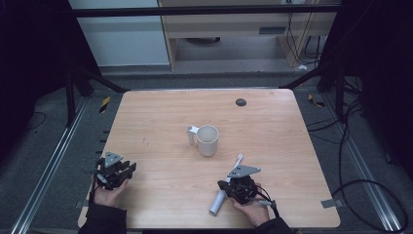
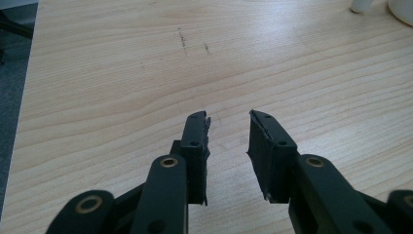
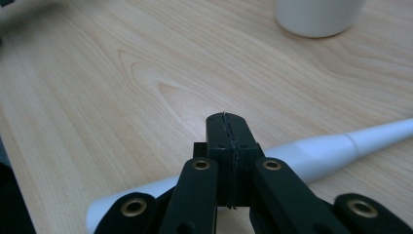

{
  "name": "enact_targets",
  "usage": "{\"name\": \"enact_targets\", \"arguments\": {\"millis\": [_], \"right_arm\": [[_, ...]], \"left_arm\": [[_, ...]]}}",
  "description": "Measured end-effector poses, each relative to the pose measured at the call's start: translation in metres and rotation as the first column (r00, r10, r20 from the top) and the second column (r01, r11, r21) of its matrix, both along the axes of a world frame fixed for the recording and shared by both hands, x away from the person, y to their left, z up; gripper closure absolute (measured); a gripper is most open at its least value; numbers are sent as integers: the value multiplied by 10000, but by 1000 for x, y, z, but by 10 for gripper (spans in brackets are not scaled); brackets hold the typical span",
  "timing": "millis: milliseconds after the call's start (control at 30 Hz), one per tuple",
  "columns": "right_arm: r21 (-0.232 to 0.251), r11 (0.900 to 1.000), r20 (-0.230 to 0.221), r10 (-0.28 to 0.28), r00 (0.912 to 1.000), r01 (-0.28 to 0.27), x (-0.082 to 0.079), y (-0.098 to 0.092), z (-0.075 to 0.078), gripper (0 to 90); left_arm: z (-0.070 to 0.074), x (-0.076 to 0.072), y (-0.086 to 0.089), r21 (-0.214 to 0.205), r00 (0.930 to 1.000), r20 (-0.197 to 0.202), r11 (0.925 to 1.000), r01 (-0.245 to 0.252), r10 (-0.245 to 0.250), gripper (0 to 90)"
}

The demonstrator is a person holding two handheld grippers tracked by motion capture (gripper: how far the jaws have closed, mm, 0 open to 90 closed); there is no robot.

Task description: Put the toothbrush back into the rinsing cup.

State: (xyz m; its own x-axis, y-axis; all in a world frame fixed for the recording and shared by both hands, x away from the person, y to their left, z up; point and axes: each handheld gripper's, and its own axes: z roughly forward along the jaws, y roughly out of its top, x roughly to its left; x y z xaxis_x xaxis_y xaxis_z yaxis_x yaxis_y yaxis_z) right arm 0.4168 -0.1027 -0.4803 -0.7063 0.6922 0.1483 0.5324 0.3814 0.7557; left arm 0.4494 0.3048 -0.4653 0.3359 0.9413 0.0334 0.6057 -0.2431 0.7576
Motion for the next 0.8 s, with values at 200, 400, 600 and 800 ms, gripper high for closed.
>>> {"name": "enact_targets", "arguments": {"millis": [200, 400, 600, 800], "right_arm": [[-67, 9995, -183, 312, 9993, -313, -2, 5, -4, 900], [-105, 9991, -292, 413, 9987, -416, -2, 6, -6, 900], [-118, 9988, -280, 469, 9985, -473, -2, 5, -6, 900], [-192, 9990, -296, 407, 9987, -413, -3, 3, -6, 900]], "left_arm": [[-1, 1, 0, -15, 10000, -27, 10000, -4, 4, 676], [-1, 1, 0, -21, 10000, -29, 10000, -1, 1, 676], [-1, 1, 0, -25, 10000, -35, 10000, -4, 4, 676], [-1, 1, 0, -29, 10000, -31, 10000, -9, 9, 676]]}}
